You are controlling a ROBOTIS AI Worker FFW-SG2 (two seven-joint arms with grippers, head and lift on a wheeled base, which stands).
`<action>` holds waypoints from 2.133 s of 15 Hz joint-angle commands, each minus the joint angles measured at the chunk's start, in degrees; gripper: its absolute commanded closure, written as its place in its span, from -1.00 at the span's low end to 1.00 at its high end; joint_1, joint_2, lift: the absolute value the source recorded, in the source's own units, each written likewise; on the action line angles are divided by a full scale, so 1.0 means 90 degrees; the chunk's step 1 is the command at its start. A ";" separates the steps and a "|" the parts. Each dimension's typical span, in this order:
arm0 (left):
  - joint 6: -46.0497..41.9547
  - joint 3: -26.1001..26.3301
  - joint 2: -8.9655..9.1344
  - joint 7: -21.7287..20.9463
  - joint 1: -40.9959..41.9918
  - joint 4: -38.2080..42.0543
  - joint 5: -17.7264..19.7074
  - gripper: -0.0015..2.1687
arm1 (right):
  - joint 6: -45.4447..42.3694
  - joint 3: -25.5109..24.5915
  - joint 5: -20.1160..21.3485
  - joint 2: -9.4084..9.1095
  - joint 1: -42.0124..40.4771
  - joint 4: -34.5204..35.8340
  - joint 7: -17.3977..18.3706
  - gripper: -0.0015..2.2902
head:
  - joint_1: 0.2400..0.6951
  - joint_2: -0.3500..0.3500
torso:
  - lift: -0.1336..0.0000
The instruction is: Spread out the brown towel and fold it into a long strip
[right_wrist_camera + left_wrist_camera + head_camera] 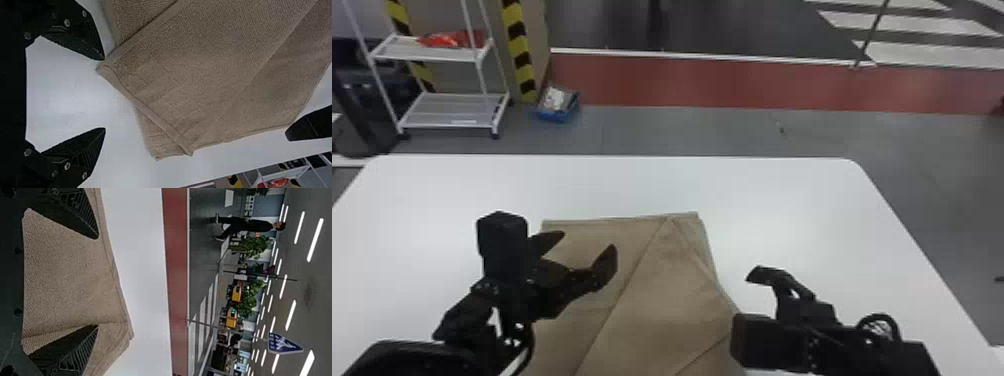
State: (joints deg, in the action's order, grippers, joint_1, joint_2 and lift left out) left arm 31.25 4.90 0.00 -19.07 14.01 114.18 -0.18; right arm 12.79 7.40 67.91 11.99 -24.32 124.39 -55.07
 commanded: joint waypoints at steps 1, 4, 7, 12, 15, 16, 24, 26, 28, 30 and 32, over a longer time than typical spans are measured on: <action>0.0000 -0.0017 0.0017 0.0000 -0.0014 -0.0060 0.0000 -0.93 | 0.0000 0.0038 0.0062 0.0103 0.0007 0.0006 -0.0161 -0.76 | 1.00 -0.27 | -0.84; 0.0000 -0.0027 0.0017 0.0000 -0.0043 -0.0128 -0.0010 -0.93 | 0.0039 0.0194 0.0140 0.0113 0.0182 -0.0189 -0.0297 -0.75 | 1.00 -0.27 | -0.84; 0.0000 -0.0007 0.0017 0.0000 -0.0053 -0.0148 -0.0010 -0.93 | 0.0059 0.0370 0.0179 0.0064 0.0407 -0.0355 -0.0668 -0.59 | 1.00 -0.24 | -0.84; -0.0019 -0.0027 0.0017 0.0000 -0.0024 -0.0148 -0.0010 -0.93 | 0.0117 0.0360 0.0130 0.0045 0.0554 -0.0355 -0.1186 -0.04 | 1.00 -0.19 | -0.84; -0.0019 -0.0027 0.0017 0.0000 -0.0033 -0.0148 0.0000 -0.93 | 0.0137 0.0184 0.0003 0.0035 0.0554 -0.0218 -0.1352 0.19 | 1.00 -0.20 | -0.84; -0.0019 -0.0036 0.0017 0.0000 -0.0053 -0.0157 0.0000 -0.93 | 0.0156 0.0047 -0.0143 0.0025 0.0554 -0.0111 -0.1391 0.28 | 1.00 -0.20 | -0.84; 0.0762 -0.0691 -0.0059 -0.0615 -0.1264 -0.1066 -0.0010 -0.87 | 0.0254 -0.1457 -0.1208 -0.0219 0.0046 0.0778 -0.1508 0.32 | 1.00 -0.32 | -0.84; 0.0762 -0.0876 -0.0049 -0.0459 -0.1498 -0.1485 -0.0029 -0.84 | 0.0254 -0.1466 -0.1208 -0.0248 -0.0189 0.0924 -0.1508 0.32 | 1.00 -0.31 | -0.84; 0.0977 -0.1169 -0.0059 -0.0410 -0.1684 -0.1788 -0.0039 -0.82 | 0.0254 -0.1505 -0.1208 -0.0277 -0.0335 0.1042 -0.1518 0.32 | 1.00 -0.23 | -0.84; 0.1016 -0.1198 -0.0059 -0.0410 -0.1889 -0.2071 -0.0146 -0.82 | 0.0235 -0.1525 -0.1198 -0.0307 -0.0404 0.1061 -0.1528 0.32 | 1.00 -0.17 | -0.84; 0.1035 -0.1198 -0.0068 -0.0449 -0.1987 -0.2218 -0.0234 -0.80 | 0.0215 -0.1525 -0.1198 -0.0346 -0.0423 0.1061 -0.1528 0.32 | 1.00 -0.11 | -0.84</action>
State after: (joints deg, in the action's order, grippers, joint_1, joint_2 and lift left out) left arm 40.40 -5.85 -0.58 -22.96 -3.19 95.24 -1.75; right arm 14.89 -6.32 57.12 9.11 -27.96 133.93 -68.82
